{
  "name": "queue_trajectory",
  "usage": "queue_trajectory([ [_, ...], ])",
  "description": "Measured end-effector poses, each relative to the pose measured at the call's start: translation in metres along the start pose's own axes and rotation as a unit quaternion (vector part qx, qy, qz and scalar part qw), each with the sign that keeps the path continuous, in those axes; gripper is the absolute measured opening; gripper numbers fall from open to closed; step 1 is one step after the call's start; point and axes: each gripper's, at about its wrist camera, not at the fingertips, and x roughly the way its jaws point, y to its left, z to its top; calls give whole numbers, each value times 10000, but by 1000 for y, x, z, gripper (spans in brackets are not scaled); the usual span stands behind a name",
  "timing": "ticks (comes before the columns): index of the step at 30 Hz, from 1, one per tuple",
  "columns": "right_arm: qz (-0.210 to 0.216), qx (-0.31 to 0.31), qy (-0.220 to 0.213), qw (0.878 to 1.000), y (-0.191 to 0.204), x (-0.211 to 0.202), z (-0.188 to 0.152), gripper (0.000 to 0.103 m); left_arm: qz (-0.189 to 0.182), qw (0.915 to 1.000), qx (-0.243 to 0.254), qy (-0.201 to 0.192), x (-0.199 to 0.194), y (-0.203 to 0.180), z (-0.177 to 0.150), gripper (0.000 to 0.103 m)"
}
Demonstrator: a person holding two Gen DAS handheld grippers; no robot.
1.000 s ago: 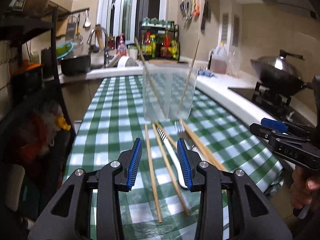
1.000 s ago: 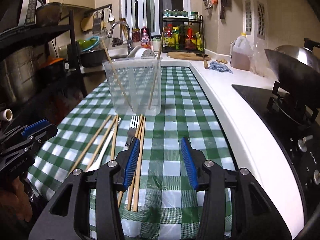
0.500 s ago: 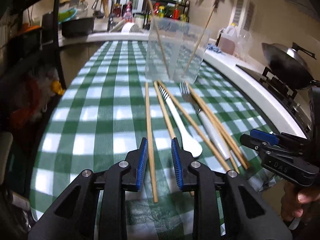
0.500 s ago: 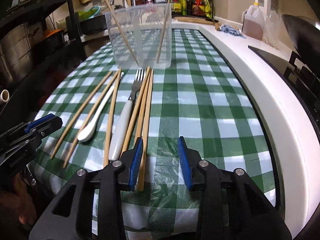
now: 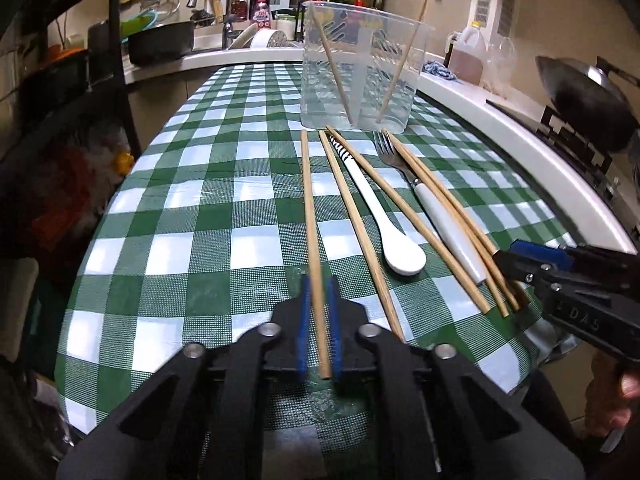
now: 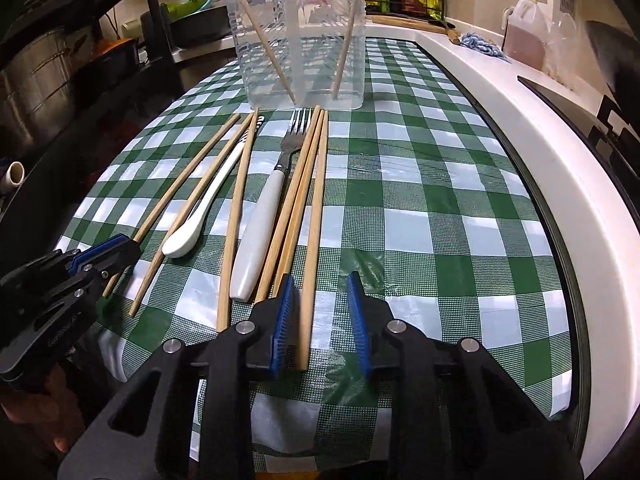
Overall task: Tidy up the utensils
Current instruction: 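Move both open tools back down to the remaining utensils, then close the right tool on a chopstick while the left tool grasps another chopstick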
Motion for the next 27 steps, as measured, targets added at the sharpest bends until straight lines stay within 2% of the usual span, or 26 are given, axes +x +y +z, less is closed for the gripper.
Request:
queue_trajectory([
  [3,-22,-42,7,10000,0,0,1,7,10,10000,15,-18,-1,-1,0,6],
  [8,-233,61,5,9997,-7,0,2,7,10,9999,-134,-33,-2,6,1,6],
  [12,-267,28,36,9996,-7,0,2,10,-18,9999,-116,-12,-2,5,1,6],
  [27,-243,31,40,9997,-5,1,2,10,26,9999,-96,-47,-2,3,0,6],
])
